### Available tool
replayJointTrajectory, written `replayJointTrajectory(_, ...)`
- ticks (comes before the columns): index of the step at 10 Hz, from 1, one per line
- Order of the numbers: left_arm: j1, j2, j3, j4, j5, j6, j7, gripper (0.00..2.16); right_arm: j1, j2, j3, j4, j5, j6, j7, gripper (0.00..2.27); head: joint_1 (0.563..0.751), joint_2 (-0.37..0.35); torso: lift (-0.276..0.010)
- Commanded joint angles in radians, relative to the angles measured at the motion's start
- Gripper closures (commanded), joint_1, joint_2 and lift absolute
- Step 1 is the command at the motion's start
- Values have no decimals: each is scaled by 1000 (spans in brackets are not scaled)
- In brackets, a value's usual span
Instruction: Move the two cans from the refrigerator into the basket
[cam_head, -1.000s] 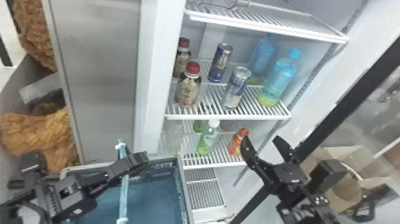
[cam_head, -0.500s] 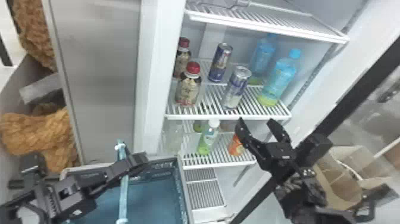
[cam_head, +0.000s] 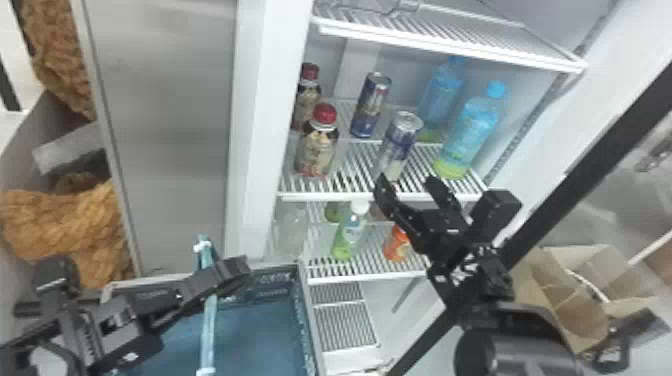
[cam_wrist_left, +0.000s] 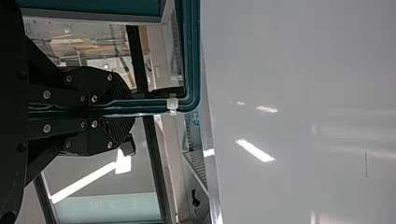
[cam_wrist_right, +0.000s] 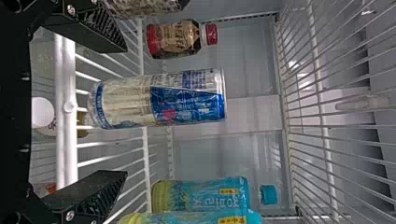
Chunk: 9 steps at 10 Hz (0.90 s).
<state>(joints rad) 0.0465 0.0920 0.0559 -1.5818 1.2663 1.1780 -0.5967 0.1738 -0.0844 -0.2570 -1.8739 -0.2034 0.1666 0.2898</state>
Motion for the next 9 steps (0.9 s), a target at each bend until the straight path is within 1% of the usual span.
replayJointTrajectory(1, -2, 0, 0, 0, 0, 0, 1, 1191, -49, -5, 8, 34, 8, 3, -1, 110, 695, -350, -31)
replayJointTrajectory(5, -5, 3, -6, 0, 6, 0, 5, 1191, -179, -29, 58, 150, 2, 3, -9, 111, 695, -347, -31)
replayJointTrajectory(9, -5, 3, -8, 0, 8, -2, 5, 1191, -255, -41, 100, 241, -10, 3, -9, 119, 695, -316, -31)
